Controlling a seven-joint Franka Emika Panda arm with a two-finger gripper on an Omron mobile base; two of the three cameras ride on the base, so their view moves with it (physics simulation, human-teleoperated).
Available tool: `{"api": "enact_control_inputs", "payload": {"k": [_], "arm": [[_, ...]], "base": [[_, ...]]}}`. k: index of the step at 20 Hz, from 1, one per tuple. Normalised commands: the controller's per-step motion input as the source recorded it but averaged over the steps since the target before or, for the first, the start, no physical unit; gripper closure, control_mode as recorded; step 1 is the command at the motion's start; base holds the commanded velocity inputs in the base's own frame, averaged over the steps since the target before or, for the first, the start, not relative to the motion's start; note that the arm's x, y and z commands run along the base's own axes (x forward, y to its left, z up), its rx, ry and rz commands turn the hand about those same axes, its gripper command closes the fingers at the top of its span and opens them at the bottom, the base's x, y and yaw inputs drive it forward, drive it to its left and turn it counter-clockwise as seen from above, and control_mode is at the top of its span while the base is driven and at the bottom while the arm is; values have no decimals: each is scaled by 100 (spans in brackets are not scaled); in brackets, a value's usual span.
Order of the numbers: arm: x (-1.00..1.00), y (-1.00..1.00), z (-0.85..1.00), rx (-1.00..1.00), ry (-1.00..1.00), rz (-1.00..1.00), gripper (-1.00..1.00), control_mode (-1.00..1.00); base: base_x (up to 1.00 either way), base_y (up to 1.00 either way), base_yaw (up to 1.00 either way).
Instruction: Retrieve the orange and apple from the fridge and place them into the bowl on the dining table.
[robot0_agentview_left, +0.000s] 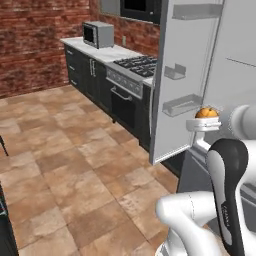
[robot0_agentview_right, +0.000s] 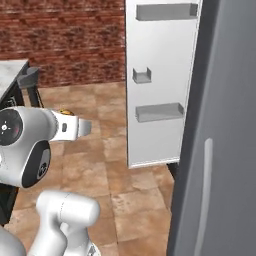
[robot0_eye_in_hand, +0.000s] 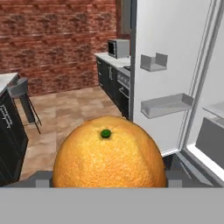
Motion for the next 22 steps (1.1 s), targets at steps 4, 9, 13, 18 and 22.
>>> {"api": "enact_control_inputs", "payload": {"k": [4,9,13,18,22], "arm": [[0,0,0,0,0,0,100,100],[0,0,0,0,0,0,100,100],[0,0,0,0,0,0,100,100],[0,0,0,0,0,0,100,100],[0,0,0,0,0,0,100,100]], "base": [[0,34,55],[0,43,47],[22,62,35],[46,64,27],[48,59,23]]}}
